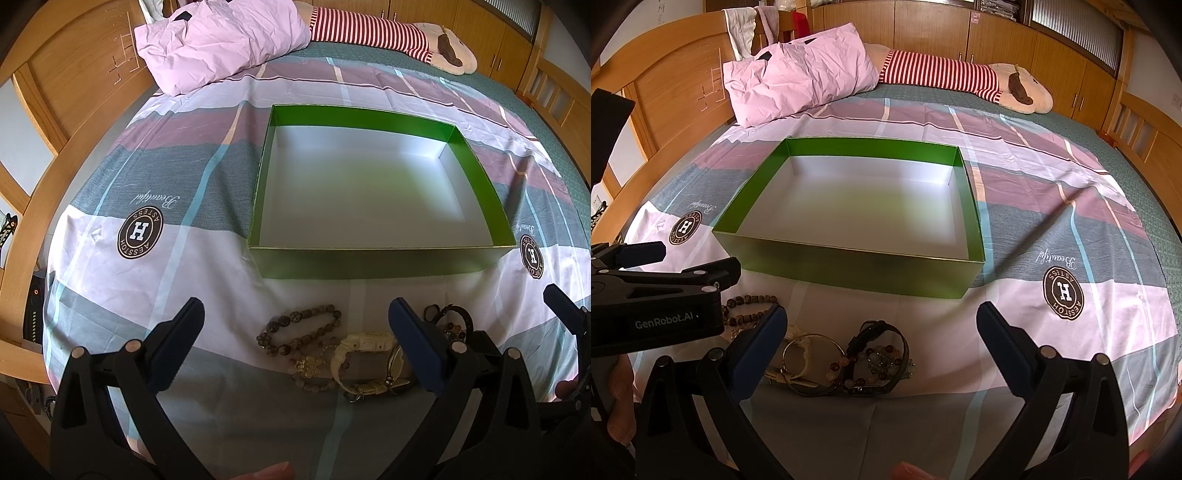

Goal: Organize jewelry

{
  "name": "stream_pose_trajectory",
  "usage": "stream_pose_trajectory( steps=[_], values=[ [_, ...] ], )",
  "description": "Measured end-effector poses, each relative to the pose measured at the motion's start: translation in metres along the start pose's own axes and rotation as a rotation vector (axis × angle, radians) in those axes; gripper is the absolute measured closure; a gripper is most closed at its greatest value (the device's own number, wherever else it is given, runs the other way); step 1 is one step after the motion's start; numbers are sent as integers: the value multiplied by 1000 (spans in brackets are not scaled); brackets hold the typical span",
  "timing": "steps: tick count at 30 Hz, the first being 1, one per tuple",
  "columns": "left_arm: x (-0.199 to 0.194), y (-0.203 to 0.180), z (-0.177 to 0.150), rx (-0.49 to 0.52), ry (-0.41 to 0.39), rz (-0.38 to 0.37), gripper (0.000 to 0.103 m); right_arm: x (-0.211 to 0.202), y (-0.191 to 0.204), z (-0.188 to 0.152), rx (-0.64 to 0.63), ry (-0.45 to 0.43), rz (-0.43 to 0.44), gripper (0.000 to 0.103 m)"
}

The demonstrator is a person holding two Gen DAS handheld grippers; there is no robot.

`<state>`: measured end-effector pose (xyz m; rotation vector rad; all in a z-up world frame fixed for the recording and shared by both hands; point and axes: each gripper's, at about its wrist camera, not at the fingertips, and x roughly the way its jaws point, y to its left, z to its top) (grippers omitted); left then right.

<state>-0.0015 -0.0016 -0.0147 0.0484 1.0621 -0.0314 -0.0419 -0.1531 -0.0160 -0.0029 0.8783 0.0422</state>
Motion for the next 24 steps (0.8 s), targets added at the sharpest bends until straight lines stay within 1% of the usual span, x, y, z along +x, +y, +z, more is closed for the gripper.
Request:
stream_pose_trajectory(
  steps=[24],
  values=[
    [4, -1, 2, 13, 17, 2, 2, 2, 2, -2, -16, 12, 5, 1]
  ],
)
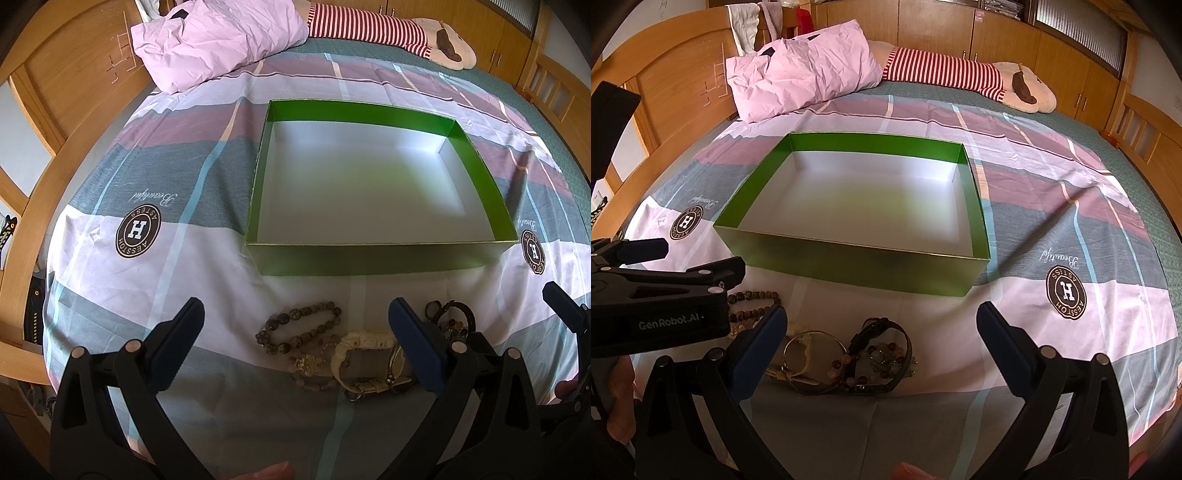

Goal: Organize jewelry

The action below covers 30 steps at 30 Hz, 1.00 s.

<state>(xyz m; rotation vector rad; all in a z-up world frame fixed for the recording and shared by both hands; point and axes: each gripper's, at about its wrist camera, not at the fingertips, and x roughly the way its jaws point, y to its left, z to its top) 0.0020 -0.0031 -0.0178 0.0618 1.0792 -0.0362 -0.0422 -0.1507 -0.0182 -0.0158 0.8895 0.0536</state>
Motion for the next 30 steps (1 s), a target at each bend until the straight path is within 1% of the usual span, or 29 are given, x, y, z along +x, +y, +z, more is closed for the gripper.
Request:
stream_pose_trajectory(
  steps=[30],
  values=[
    [3, -2, -1, 5, 7, 3, 2, 2, 1, 0, -3, 5, -1, 1]
  ],
)
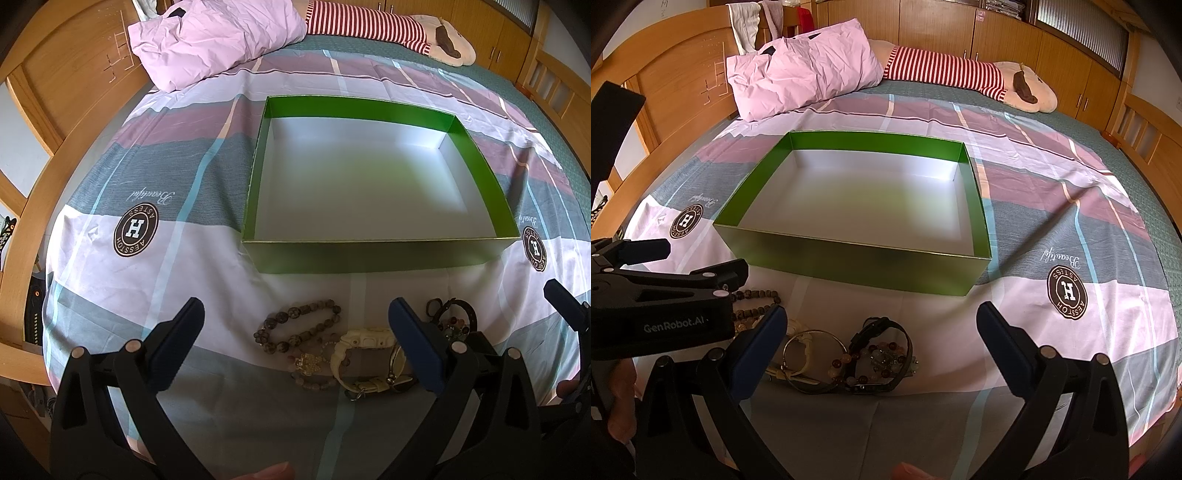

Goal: Organize jewelry
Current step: 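Grasp the white watch with the left tool while the right tool grasps the black watch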

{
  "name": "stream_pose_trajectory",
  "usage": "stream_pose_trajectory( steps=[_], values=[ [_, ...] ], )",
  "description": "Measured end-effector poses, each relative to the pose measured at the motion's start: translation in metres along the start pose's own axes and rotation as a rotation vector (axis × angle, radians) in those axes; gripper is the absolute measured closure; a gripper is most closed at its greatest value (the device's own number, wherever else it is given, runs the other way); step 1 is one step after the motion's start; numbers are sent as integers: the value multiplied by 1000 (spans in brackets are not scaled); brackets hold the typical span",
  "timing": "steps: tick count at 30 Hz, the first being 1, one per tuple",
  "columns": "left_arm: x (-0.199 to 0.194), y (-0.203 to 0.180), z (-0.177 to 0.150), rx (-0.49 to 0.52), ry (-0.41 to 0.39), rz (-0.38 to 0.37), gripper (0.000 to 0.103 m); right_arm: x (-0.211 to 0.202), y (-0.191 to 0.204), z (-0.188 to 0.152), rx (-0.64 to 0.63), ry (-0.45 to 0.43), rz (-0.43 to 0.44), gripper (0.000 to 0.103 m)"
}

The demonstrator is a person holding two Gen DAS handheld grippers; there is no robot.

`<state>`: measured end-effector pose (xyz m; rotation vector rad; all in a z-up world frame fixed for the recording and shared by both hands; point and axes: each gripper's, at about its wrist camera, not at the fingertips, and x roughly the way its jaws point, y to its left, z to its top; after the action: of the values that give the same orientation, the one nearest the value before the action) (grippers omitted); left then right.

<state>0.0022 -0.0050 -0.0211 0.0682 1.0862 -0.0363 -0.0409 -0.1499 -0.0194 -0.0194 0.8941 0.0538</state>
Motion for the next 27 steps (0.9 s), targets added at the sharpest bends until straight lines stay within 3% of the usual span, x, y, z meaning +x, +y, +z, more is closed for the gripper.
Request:
stream_pose_trajectory(
  steps=[6, 10, 12, 13, 16, 19, 22, 24, 25, 26, 27],
  values=[
    [4, 2, 0, -1, 17, 13, 2, 2, -1, 2, -13, 3, -10, 1],
    [5, 25, 8, -34, 33, 9, 2, 4, -19, 11, -16, 1, -88, 1],
    [5, 39, 12, -65, 39, -7, 2, 8, -35, 13, 29, 31, -69, 1],
    [7, 48, 13, -83, 52, -19, 2, 13, -43, 12, 52, 66, -20, 4],
    [13, 61, 15, -96, 94, -66, 11, 28, -41, 5, 44, 150, 44, 27],
    [15, 62, 13, -94, 113, -87, 20, 47, -26, -7, -14, 238, 30, 44],
    [22, 50, 10, -43, 152, -108, 21, 68, -25, -19, -22, 329, 2, 48],
    [29, 34, 5, 19, 186, -118, 21, 79, -29, -24, -19, 344, -31, 51],
    [32, 26, 2, 48, 203, -131, 21, 79, -32, -24, -2, 332, -12, 63],
    [34, 21, 0, 67, 216, -143, 21, 79, -34, -24, 16, 326, 8, 90],
    [37, 12, -3, 96, 236, -159, 21, 78, -38, -23, 40, 316, 21, 97]
  ],
)
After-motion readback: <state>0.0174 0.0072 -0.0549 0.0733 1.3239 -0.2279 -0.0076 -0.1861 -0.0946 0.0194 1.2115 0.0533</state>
